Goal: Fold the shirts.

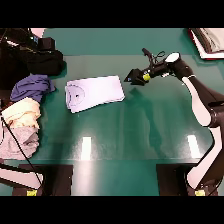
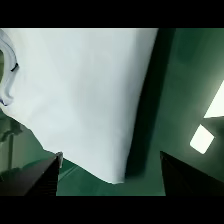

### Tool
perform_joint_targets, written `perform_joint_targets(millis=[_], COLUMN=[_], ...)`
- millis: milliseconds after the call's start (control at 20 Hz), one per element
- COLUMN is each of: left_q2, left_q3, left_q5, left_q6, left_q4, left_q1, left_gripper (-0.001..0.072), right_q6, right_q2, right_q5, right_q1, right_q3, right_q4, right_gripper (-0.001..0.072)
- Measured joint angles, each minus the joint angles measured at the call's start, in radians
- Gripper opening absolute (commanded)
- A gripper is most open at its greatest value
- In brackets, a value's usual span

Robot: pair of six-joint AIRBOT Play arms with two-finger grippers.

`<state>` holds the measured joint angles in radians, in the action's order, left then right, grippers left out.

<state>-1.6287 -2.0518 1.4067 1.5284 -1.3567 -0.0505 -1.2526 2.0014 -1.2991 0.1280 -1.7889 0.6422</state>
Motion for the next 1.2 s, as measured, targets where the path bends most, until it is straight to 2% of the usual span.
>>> perform_joint_targets(millis=[50, 200, 350, 400, 450, 550, 600, 850, 1050, 1200], left_q2=[0.000, 0.000, 0.000, 0.000, 0.000, 0.000, 0.000, 0.000, 0.000, 0.000], left_q3=[0.000, 0.001, 0.001, 0.001, 0.001, 0.001, 0.001, 0.001, 0.001, 0.001], left_q5=[0.000, 0.008, 0.014, 0.015, 0.016, 0.021, 0.024, 0.058, 0.073, 0.075], left_q6=[0.000, -0.002, -0.002, -0.002, -0.002, -0.002, -0.002, -0.009, -0.015, -0.015], left_q4=[0.004, 0.010, 0.014, 0.016, 0.021, 0.023, 0.026, 0.030, 0.031, 0.040], left_q1=[0.000, 0.000, 0.000, 0.000, 0.000, 0.000, 0.000, 0.000, 0.000, 0.000], left_gripper=[0.0023, 0.0023, 0.0023, 0.0023, 0.0023, 0.0023, 0.0023, 0.0023, 0.0023, 0.0023], right_q6=[-0.010, -0.037, -0.058, -0.064, -0.071, -0.073, -0.069, -0.015, -0.001, -0.001], right_q2=[0.025, 0.095, 0.154, 0.168, 0.182, 0.199, 0.203, 0.161, 0.033, -0.120], right_q5=[-0.008, -0.019, -0.016, -0.006, 0.009, 0.058, 0.074, 0.075, -0.048, -0.111], right_q1=[0.003, 0.036, 0.089, 0.107, 0.126, 0.156, 0.166, 0.143, 0.020, -0.126], right_q3=[-0.013, -0.073, -0.145, -0.162, -0.174, -0.189, -0.194, -0.205, -0.190, -0.087], right_q4=[0.002, 0.001, -0.014, -0.016, -0.027, -0.043, -0.066, -0.111, 0.018, 0.148], right_gripper=[0.0689, 0.0689, 0.0611, 0.0545, 0.0438, 0.0042, 0.0019, 0.0014, 0.0014, 0.0014])
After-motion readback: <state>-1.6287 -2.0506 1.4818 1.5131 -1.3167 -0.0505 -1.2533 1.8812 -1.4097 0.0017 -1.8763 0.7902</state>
